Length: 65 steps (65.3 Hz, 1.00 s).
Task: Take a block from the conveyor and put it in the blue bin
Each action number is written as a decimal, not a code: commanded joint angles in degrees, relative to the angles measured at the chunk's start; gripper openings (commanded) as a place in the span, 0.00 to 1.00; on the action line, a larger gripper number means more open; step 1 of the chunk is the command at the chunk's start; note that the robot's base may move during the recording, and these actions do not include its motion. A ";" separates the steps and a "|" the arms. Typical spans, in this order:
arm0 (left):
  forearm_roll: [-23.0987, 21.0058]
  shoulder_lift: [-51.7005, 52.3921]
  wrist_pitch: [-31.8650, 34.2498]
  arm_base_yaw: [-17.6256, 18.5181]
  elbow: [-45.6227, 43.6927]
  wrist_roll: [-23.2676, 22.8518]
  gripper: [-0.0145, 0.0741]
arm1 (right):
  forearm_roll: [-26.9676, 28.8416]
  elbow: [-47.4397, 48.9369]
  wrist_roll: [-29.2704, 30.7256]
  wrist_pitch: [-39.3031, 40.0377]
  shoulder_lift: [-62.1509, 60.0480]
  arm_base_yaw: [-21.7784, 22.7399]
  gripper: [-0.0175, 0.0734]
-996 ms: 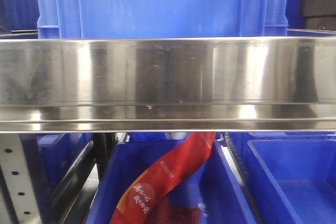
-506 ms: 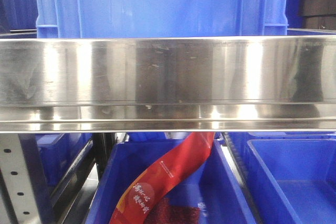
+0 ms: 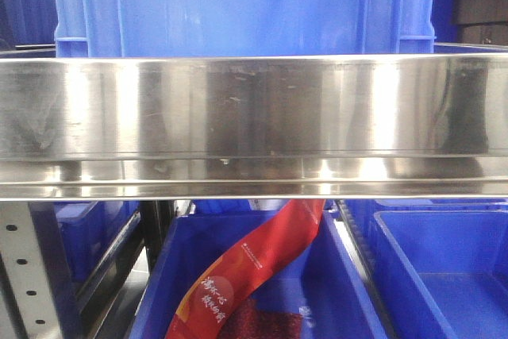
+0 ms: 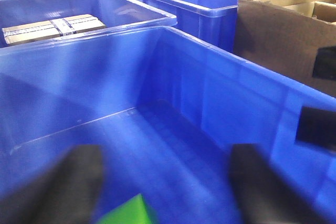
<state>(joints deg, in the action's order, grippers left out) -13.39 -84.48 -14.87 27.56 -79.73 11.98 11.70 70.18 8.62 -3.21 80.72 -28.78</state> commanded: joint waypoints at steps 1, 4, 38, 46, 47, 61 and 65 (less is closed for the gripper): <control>-0.62 1.76 0.62 0.33 -0.55 0.20 0.18 | 1.06 0.61 0.39 2.02 -0.93 0.06 0.29; -0.62 2.41 0.62 0.22 -0.55 0.20 0.04 | 1.06 0.61 0.39 2.02 -1.02 0.19 0.15; -4.78 26.98 3.78 -9.43 24.60 -0.32 0.04 | 6.92 -16.89 0.28 5.18 -19.48 10.37 0.02; -7.33 35.61 6.55 -12.62 36.22 -0.32 0.04 | 6.92 -26.44 0.39 7.85 -25.78 13.09 0.02; -7.33 36.60 6.69 -12.99 37.42 -0.32 0.04 | 6.92 -27.53 0.39 7.99 -26.51 13.38 0.02; -7.33 52.20 6.86 -15.03 53.16 -0.32 0.04 | 6.06 -43.81 0.46 11.92 -37.99 14.99 0.02; -7.33 57.18 6.86 -15.33 56.56 -0.32 0.04 | 6.06 -47.85 0.46 11.57 -42.45 14.99 0.02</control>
<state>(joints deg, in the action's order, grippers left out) -20.20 -32.51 -9.46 12.63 -26.51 11.85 18.31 26.36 8.62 6.21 42.70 -14.09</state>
